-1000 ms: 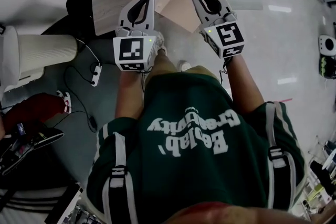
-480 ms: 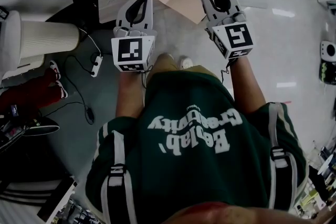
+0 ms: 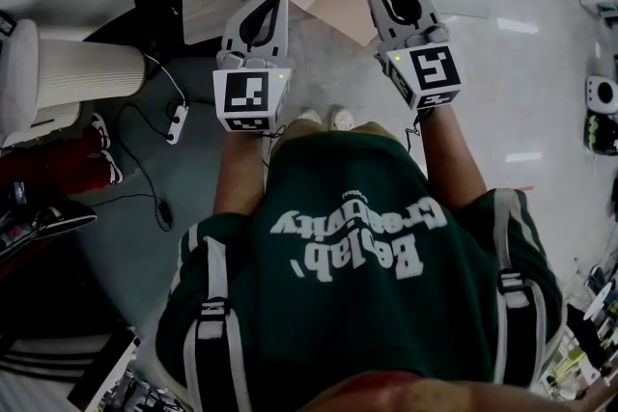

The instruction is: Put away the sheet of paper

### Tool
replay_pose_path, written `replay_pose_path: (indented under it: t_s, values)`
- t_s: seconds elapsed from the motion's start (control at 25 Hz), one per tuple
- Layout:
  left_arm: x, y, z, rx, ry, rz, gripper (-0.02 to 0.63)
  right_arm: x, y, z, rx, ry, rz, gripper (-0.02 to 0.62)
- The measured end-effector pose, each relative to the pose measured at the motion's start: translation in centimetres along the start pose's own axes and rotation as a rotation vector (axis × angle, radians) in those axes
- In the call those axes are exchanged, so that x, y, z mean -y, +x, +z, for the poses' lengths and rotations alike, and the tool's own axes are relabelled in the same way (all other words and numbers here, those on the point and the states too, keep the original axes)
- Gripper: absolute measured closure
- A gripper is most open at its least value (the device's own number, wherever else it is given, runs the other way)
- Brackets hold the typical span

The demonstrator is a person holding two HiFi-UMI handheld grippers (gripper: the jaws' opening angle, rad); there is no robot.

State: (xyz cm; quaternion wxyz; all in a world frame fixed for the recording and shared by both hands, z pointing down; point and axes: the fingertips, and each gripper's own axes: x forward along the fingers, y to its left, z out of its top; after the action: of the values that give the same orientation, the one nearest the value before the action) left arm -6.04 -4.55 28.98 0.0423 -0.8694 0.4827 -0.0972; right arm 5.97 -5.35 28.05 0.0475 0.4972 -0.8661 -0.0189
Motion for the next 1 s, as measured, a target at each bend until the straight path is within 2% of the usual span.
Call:
replay_pose_path:
  t_s: [0.12, 0.52, 1.0]
  values:
    - [0.2, -0.2, 0.3, 0.007, 0.013, 0.004, 0.588, -0.5, -0.4, -0.2, -0.01, -0.009, 0.025, 0.558]
    - [2.4, -0.8, 0.3, 0.016, 0.019, 0.006, 0.588, -0.5, -2.2, -0.7, 0.001, -0.019, 0.034, 0.558]
    - [3.1, -0.8, 1.2, 0.025, 0.03, 0.011, 0.588, 0.3, -3.2, 0.1, 0.017, -0.031, 0.025, 0.558]
